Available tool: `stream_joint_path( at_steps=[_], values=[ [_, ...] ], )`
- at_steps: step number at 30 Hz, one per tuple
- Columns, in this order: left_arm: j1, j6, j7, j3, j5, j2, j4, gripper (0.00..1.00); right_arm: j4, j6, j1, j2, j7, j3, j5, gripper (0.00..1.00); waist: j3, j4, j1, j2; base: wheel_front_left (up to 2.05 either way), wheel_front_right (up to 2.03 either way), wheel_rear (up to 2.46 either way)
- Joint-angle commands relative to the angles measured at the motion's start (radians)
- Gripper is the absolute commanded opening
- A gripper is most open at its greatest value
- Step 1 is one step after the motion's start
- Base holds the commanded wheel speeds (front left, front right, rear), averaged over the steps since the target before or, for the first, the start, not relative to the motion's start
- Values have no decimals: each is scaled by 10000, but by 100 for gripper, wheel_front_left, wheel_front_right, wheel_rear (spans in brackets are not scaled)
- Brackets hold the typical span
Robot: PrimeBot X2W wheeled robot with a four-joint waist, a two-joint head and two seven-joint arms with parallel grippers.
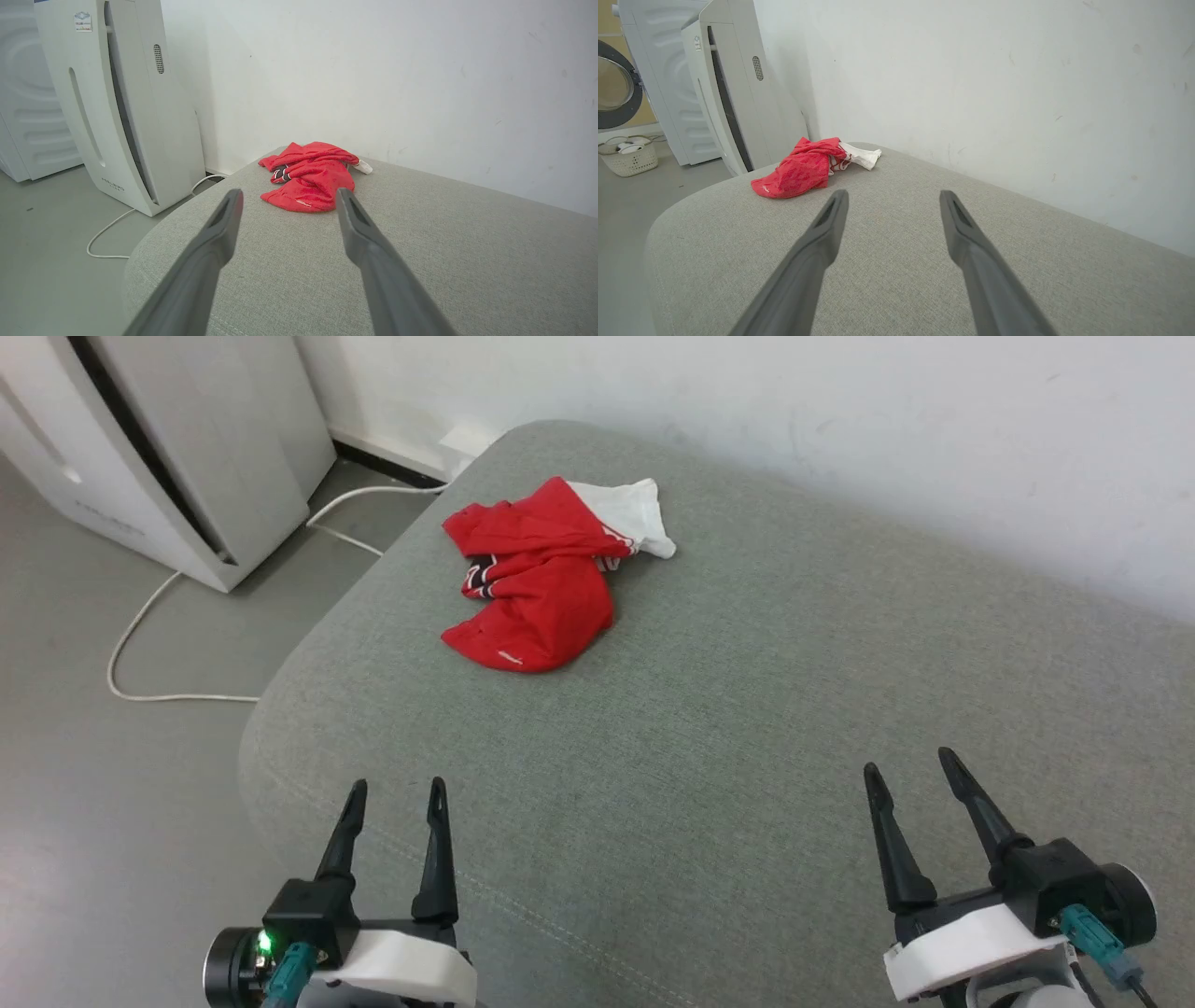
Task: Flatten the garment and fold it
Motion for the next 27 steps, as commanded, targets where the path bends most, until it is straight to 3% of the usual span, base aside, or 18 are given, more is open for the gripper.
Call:
stream_joint_path(
  at_steps=[1,14,21,27],
  values=[
    [78,114,-117,-57,-111,-17,47,100,32,-21,37,30,-115,40,-15,100,92,123,0,0,0,0,0],
    [-54,176,-132,-66,-144,-17,-37,100,0,-21,-41,30,-130,125,-175,100,322,-55,0,0,0,0,0],
    [-1223,-329,-132,276,-55,66,-26,100,-320,-21,-341,30,-130,179,-748,100,1400,-631,0,0,0,0,0],
    [-3592,-923,484,576,-339,744,1194,100,-777,-21,-809,27,-130,309,-1521,100,2660,-1496,0,0,0,0,0]
  ],
)
